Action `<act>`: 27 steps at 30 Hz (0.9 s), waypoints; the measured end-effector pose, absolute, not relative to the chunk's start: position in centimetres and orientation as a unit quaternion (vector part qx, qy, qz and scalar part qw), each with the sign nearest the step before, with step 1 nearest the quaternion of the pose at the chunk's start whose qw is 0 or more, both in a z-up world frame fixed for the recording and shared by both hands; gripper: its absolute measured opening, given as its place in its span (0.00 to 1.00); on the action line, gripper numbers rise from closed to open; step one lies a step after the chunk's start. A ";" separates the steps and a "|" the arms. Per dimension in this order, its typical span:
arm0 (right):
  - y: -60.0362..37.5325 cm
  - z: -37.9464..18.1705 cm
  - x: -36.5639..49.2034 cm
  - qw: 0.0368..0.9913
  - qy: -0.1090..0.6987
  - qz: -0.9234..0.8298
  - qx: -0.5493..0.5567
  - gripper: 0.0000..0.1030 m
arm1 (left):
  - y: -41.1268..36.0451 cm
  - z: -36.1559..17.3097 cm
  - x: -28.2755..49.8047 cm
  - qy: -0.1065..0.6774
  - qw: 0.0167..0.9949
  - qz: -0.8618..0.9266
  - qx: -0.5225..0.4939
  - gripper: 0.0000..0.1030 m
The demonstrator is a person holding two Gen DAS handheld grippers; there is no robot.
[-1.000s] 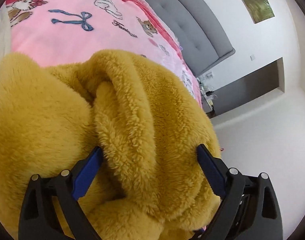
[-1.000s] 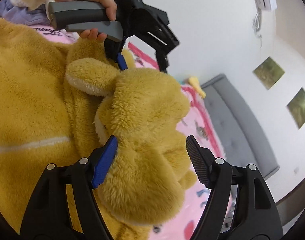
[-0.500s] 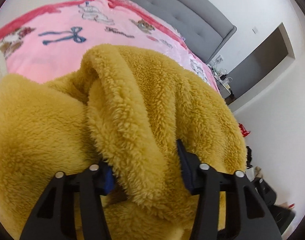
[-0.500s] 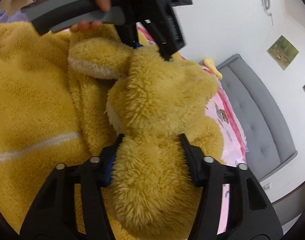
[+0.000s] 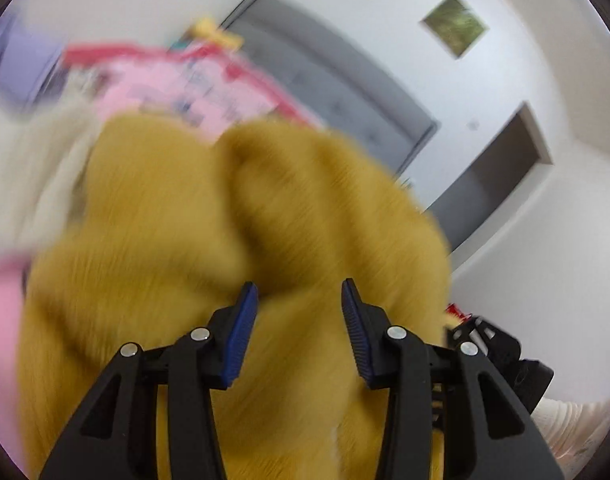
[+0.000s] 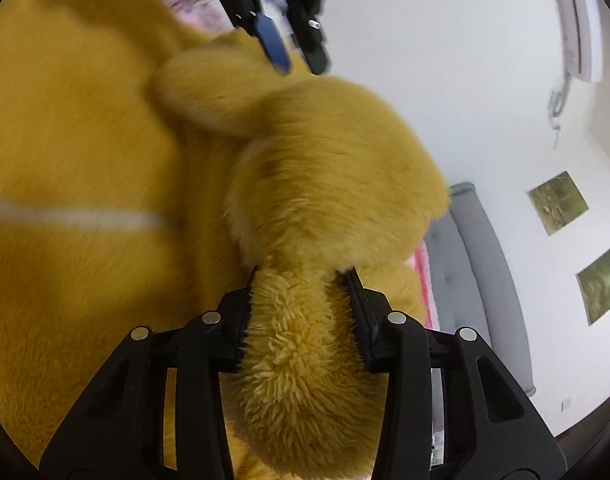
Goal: Fold large clothes
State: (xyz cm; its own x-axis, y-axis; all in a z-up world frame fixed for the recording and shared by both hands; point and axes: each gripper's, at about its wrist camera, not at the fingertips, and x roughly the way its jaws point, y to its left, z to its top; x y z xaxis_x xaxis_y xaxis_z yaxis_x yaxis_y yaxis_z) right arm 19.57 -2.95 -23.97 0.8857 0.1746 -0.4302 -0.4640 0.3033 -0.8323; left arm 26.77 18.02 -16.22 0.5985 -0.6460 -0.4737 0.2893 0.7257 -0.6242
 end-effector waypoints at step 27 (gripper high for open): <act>-0.8 -19.6 19.7 0.858 0.122 0.189 -0.463 0.57 | 16.6 -15.4 38.1 0.426 0.766 -0.262 -0.405 0.36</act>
State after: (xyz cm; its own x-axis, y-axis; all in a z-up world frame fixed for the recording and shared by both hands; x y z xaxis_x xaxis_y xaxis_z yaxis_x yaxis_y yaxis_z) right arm 19.74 -0.84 -19.60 0.8992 0.2111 -0.3833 -0.4363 0.5006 -0.7477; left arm 38.13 16.57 -15.44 0.5000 -0.7461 -0.4396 0.0570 0.5349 -0.8430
